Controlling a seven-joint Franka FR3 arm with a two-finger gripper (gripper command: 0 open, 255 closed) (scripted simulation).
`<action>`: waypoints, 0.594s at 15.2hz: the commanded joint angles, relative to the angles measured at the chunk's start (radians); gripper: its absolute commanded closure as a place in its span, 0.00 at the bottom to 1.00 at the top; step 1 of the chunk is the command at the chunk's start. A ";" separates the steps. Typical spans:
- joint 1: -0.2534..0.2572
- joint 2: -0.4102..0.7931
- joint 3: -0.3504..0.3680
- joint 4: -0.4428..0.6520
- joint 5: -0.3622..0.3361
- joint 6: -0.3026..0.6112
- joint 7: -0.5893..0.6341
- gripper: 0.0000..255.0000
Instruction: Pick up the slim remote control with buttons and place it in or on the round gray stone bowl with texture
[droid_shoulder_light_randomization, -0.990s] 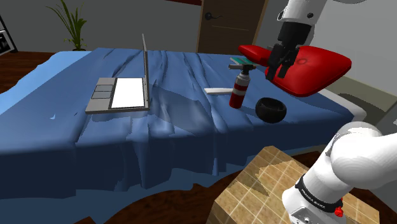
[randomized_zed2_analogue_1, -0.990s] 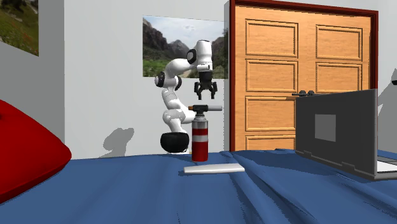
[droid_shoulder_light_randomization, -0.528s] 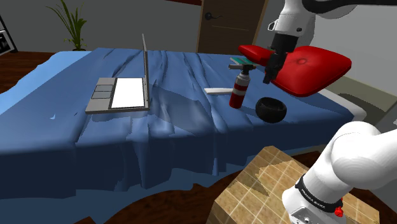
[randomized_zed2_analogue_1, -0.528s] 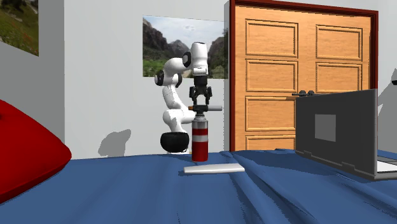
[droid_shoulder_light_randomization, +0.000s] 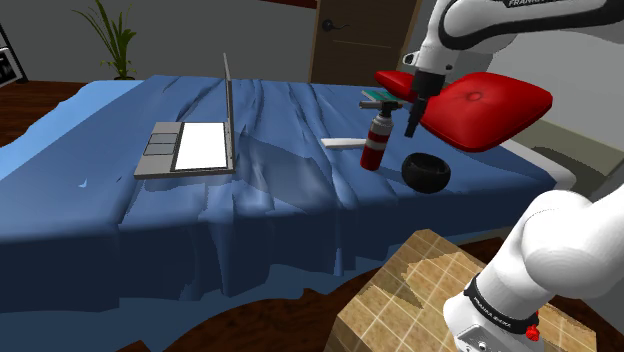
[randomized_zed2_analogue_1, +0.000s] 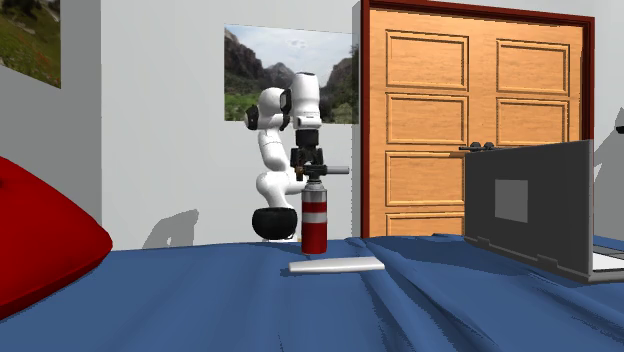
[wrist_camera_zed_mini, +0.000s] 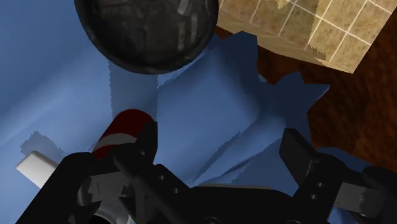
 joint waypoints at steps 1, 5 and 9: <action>0.015 0.064 -0.039 0.020 -0.006 0.049 -0.088 0.00; 0.043 0.211 -0.113 0.090 0.010 0.131 -0.265 0.00; 0.066 0.375 -0.173 0.184 0.065 0.198 -0.451 0.00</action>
